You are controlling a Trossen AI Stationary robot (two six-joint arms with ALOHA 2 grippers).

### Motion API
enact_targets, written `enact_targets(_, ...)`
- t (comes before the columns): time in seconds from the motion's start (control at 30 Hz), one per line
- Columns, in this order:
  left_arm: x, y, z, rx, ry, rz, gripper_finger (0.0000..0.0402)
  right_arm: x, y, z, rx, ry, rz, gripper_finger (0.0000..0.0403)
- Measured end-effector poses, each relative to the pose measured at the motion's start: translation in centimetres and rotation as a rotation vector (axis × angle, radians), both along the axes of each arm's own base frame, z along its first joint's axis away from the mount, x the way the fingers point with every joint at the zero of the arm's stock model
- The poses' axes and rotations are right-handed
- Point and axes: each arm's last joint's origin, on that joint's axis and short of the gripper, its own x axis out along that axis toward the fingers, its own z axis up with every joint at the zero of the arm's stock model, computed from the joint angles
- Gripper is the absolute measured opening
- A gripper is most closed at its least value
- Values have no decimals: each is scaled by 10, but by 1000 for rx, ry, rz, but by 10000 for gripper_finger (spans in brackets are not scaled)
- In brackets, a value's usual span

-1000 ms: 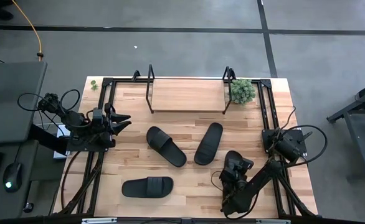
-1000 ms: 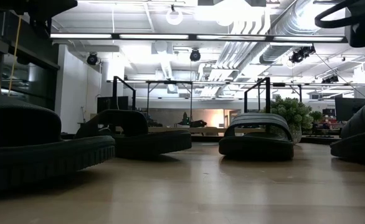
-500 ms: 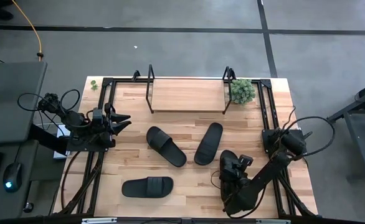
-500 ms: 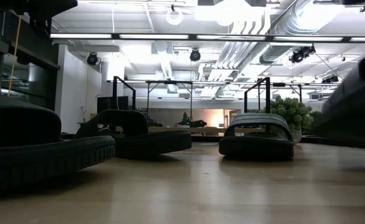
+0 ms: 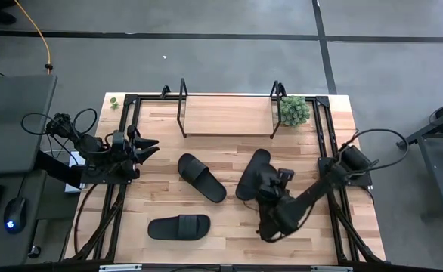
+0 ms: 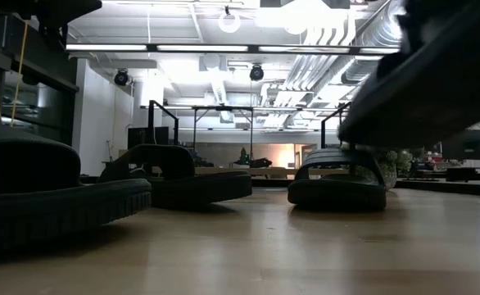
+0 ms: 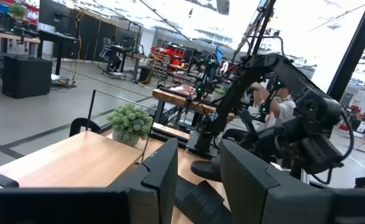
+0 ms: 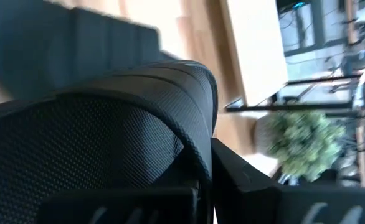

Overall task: Pick and place slides into the shelf
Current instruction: Put the black slipper on the shelf

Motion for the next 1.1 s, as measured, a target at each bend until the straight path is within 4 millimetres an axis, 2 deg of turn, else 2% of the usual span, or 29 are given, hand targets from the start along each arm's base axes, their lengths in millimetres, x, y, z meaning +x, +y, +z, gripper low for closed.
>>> enact_targets(0.2,0,0,0,0,0,-1,106,12,-27,10,-75,15,26,0)
enact_targets(0.4,0,0,1,17,8,-1,106,15,-56,38,-164,-42,48,0)
enact_targets(0.77,-7,4,12,65,97,42,106,6,-132,87,-213,-15,-19,0)
enact_targets(0.93,-8,6,13,105,117,110,106,13,-163,97,-204,-21,-32,0)
enact_targets(1.1,-12,8,23,98,103,119,106,28,-194,101,-166,-5,6,0)
